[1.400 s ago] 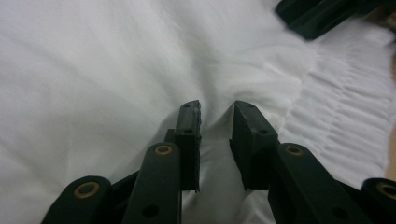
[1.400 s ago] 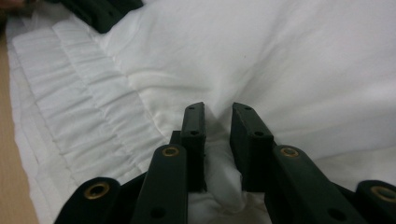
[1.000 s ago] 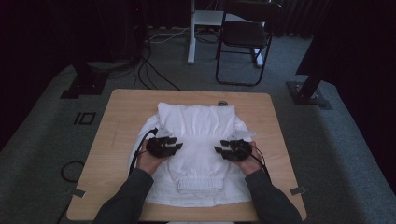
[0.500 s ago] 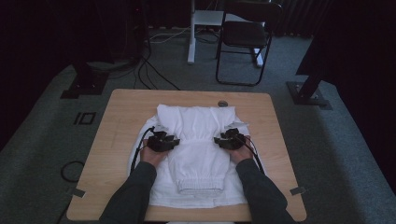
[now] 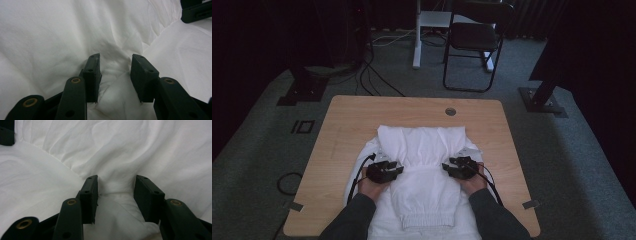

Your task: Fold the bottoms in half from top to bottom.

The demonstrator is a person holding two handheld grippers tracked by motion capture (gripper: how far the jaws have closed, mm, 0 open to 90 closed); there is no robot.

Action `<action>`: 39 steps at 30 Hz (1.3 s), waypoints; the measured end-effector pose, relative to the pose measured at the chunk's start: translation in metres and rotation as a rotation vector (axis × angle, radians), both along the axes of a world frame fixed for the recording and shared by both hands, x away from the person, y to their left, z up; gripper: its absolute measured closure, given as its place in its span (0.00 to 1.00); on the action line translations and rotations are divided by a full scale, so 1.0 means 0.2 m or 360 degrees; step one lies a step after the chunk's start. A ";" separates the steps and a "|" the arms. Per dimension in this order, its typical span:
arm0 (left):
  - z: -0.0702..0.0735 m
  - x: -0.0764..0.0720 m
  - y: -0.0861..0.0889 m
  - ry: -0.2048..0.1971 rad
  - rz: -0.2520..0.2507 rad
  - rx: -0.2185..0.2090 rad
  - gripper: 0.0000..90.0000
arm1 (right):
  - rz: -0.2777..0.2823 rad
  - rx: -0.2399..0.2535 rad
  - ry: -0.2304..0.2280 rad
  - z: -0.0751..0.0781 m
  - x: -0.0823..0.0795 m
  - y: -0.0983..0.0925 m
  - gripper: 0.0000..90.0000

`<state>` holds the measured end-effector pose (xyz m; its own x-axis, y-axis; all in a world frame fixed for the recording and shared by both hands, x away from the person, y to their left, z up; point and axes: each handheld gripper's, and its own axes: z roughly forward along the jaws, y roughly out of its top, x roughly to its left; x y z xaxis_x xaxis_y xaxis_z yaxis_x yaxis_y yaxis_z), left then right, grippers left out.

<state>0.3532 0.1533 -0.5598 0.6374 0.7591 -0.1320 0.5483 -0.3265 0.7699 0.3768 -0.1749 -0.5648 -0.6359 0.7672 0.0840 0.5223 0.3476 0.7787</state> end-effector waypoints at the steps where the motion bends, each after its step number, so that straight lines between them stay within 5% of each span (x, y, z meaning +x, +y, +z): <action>1: 0.00 -0.02 0.00 -0.0002 0.0002 -0.0004 0.67 | 0.0007 -0.0001 0.0003 0.00 -0.02 0.00 0.59; 6: 0.02 -0.10 -0.01 0.0053 -0.0032 0.0017 0.67 | 0.0054 -0.0017 0.0023 0.00 -0.12 -0.01 0.59; 9: 0.09 -0.07 0.00 -0.0032 0.0024 0.0081 0.65 | 0.0066 0.0009 0.0018 0.00 -0.12 -0.02 0.60; 13: 0.24 0.11 0.06 -0.0150 0.0213 0.0087 0.58 | 0.0075 0.0032 0.0029 0.00 -0.12 -0.03 0.60; 17: 0.27 0.35 0.12 -0.0066 0.0339 0.0102 0.51 | 0.0073 0.0044 0.0030 -0.01 -0.12 -0.03 0.60; 21: 0.17 0.50 0.14 0.0003 0.0450 0.0329 0.50 | 0.0084 0.0057 0.0030 -0.01 -0.11 -0.04 0.60; 25: 0.09 0.54 0.17 0.0081 0.0467 0.0272 0.43 | 0.0083 0.0061 0.0034 -0.01 -0.11 -0.04 0.60; 29: 0.08 0.54 0.17 0.0056 0.0469 0.0277 0.35 | 0.0083 0.0060 0.0034 -0.01 -0.11 -0.04 0.60; 31: 0.06 0.56 0.21 0.0110 0.0468 0.0189 0.33 | 0.0083 0.0056 0.0031 -0.01 -0.11 -0.04 0.60; 34: 0.06 0.56 0.20 0.0096 0.0449 0.0202 0.33 | 0.0076 0.0059 0.0046 -0.01 -0.11 -0.04 0.60; 37: 0.07 0.56 0.20 0.0119 0.0380 0.0187 0.45 | 0.0092 0.0094 0.0141 0.02 -0.08 -0.05 0.57; 39: 0.08 0.56 0.19 0.0136 0.0348 0.0167 0.55 | 0.0056 0.0084 0.0070 0.07 -0.07 -0.08 0.57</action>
